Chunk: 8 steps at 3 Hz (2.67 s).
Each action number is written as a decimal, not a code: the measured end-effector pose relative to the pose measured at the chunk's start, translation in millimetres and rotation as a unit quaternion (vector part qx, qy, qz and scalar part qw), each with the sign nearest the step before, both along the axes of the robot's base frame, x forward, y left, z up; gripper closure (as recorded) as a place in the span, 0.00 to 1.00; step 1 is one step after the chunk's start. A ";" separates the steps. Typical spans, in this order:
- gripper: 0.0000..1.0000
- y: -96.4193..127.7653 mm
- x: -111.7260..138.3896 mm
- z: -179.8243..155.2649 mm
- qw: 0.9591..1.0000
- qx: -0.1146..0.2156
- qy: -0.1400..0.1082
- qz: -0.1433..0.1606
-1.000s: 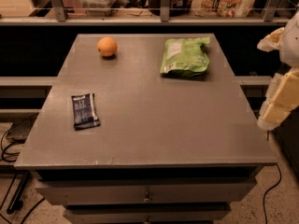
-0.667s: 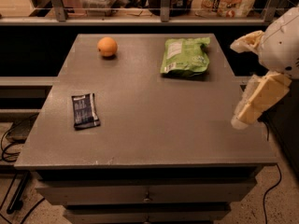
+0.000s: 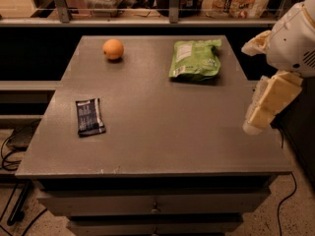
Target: Pick rxbar blueberry
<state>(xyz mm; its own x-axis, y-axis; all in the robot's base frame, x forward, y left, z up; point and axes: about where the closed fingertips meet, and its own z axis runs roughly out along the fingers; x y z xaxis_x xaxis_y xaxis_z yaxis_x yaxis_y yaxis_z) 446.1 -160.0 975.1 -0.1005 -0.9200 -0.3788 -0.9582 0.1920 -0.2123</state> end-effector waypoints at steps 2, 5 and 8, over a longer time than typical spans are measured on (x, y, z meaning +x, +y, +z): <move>0.00 46.3 9.8 -5.9 0.999 0.032 0.006 0.030; 0.00 141.8 30.3 -45.8 0.990 0.114 0.015 0.087; 0.00 205.9 55.8 -67.4 0.979 0.170 0.026 0.109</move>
Offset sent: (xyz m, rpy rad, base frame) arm 0.0101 0.0331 -0.0073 0.0260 0.0067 0.0423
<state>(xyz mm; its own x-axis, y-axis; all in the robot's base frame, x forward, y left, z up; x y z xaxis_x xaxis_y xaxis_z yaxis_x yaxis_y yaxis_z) 501.9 46.0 907.7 0.0567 -0.7441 -0.6657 -0.9920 0.0332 -0.1215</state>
